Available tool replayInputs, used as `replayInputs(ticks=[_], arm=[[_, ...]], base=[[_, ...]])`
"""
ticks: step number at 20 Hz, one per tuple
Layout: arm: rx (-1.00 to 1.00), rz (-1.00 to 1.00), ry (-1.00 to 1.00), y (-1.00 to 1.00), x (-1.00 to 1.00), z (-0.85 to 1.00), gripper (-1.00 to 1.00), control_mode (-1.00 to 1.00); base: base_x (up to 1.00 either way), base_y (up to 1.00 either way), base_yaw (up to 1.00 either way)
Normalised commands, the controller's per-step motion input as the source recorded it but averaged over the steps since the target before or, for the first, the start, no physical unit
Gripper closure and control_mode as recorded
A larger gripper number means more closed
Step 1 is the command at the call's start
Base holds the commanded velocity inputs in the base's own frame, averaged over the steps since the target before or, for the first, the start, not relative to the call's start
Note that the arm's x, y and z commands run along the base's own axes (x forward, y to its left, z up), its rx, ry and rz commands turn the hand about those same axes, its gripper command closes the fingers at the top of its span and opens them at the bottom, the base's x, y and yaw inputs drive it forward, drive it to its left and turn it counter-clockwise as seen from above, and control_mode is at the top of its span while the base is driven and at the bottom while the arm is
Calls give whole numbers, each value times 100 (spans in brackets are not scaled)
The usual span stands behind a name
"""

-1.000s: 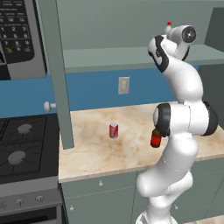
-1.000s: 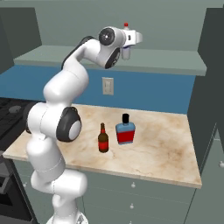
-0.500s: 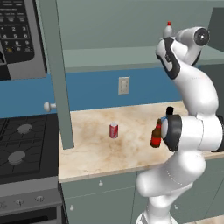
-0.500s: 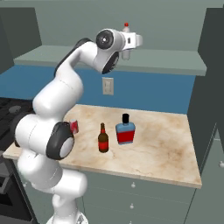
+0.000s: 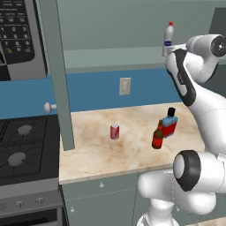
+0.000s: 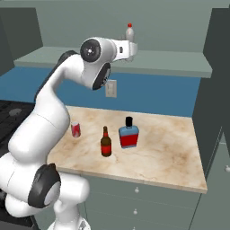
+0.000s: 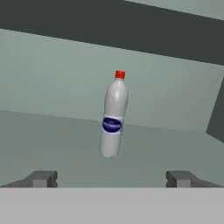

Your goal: Sort all alcoholic drinks to one cabinet, and non-alcoholic drinks to the other.

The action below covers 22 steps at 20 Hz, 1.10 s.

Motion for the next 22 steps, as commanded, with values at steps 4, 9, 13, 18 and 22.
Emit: replayInputs(ticks=[4,9,13,18,22], arm=[[0,0,0,50,-100,1,-100,-100],[0,0,6,51,-97,0,-100,-100],[1,0,13,49,-84,0,-100,-100],[2,0,21,47,-54,-2,-100,-100],[2,0,29,39,-19,-14,-100,-100]], base=[[0,0,0],[0,0,0],[0,0,0],[0,0,0],[0,0,0]])
